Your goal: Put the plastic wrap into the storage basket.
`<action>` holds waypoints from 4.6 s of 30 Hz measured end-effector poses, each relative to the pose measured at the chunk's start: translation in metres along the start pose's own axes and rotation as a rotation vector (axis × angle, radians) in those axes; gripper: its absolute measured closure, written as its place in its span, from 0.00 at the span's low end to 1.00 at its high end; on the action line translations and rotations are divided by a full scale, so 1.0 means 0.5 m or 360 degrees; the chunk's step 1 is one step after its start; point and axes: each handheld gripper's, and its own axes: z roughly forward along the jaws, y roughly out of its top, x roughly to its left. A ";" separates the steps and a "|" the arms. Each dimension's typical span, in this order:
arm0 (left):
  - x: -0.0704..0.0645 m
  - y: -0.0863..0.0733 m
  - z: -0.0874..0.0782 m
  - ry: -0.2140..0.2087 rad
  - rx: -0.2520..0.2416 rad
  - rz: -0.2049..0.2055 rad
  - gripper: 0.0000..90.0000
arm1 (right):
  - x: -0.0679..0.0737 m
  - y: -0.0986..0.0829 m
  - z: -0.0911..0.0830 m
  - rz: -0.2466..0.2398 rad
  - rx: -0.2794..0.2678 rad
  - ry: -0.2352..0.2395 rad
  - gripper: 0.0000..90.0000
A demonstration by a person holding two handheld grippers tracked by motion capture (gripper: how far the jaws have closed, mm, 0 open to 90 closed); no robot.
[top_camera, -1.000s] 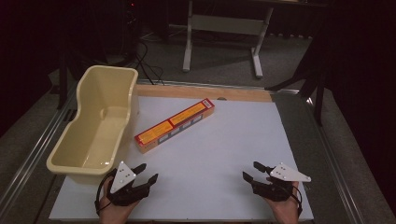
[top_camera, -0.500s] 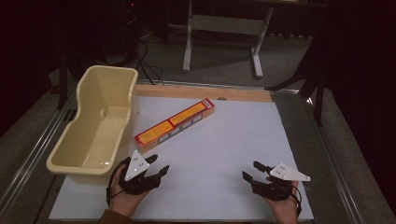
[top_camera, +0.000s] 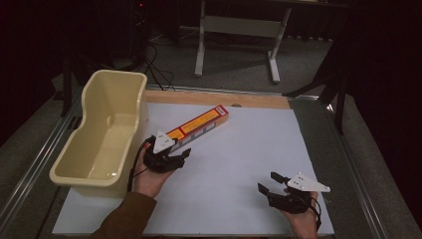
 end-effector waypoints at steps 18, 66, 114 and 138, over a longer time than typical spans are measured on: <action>0.094 0.025 0.117 0.0160 0.0217 -0.0191 0.40 | -0.005 -0.003 0.005 0.0005 0.0039 0.0023 0.35; 0.108 -0.010 0.168 0.0180 0.0579 -0.0056 0.27 | -0.003 -0.003 0.014 -0.0002 0.0089 0.0064 0.34; -0.140 -0.051 0.101 -0.0619 0.0453 0.0544 0.44 | -0.024 -0.002 -0.014 0.0128 -0.0097 0.0004 0.36; -0.065 -0.051 -0.037 -0.0612 0.0119 0.0068 0.60 | -0.051 0.021 -0.006 0.0156 -0.0102 -0.0042 0.36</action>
